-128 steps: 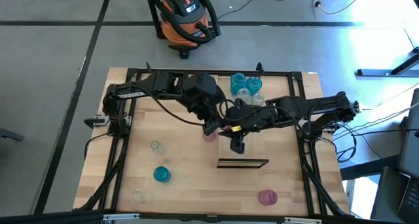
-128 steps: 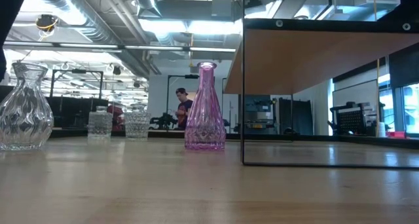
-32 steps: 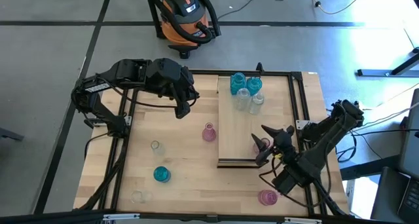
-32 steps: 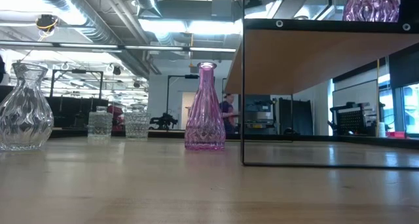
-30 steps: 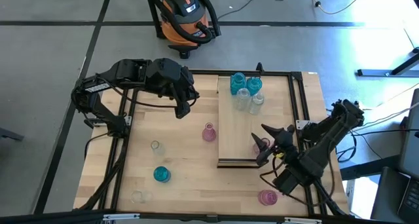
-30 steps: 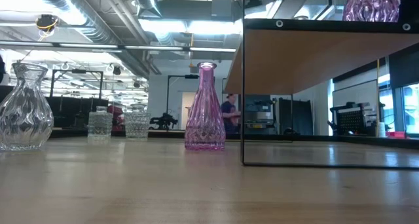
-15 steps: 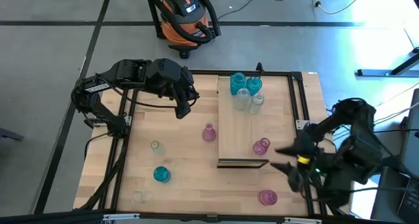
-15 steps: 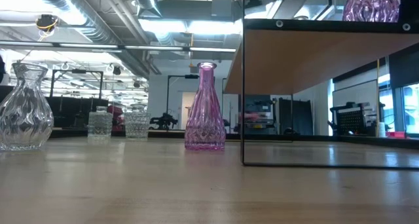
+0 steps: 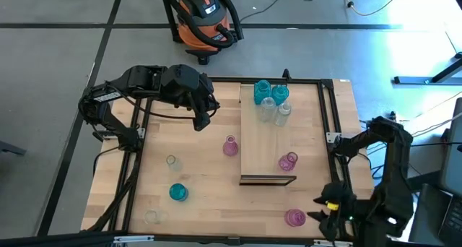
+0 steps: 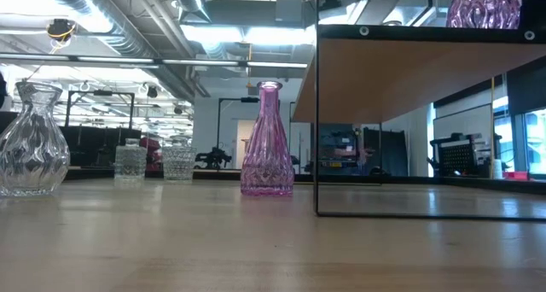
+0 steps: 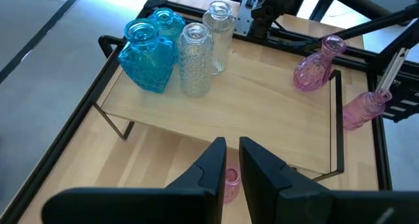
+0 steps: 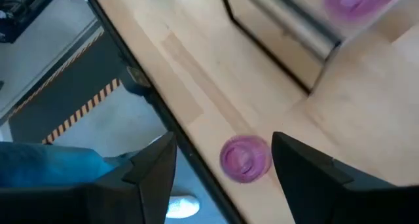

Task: Sort vases onto shelf
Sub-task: Put the pink vase on the shelf aligned with the other pink vase

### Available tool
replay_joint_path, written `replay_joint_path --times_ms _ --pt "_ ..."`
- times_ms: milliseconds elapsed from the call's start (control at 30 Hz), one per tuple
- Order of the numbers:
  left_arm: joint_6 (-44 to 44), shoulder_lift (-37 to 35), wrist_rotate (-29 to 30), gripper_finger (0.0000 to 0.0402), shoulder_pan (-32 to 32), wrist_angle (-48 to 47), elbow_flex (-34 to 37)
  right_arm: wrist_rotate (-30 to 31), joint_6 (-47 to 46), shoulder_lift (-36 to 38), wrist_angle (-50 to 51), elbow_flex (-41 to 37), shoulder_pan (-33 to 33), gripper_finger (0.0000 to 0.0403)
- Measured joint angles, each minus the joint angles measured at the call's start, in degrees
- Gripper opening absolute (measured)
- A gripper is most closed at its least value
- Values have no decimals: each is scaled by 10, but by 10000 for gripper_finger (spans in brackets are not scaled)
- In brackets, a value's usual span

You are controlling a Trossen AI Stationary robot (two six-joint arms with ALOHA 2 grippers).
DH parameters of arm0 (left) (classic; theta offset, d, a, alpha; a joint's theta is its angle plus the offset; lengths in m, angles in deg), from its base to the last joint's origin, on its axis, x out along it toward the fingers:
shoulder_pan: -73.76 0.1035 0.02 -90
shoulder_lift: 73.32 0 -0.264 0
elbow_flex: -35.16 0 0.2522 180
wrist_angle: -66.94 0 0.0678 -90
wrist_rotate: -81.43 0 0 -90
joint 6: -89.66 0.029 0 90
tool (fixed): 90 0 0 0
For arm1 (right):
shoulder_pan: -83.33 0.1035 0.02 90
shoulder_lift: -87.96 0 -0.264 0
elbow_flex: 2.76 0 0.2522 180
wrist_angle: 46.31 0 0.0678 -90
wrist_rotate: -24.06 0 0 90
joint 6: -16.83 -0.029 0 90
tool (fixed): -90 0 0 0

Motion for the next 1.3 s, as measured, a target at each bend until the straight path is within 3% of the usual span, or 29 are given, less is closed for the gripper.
replay_joint_path --times_ms 267,733,933,1300 --pt "0 0 0 37 0 0 0 -33 -1 0 -120 -76 -1 234" --pt "0 0 0 37 0 0 0 -54 5 -4 -154 -123 34 234" --pt "0 0 0 37 0 -1 0 -18 49 -9 -164 -123 29 234" --pt "0 0 0 37 0 -1 0 -40 95 -67 -167 -123 -3 234"
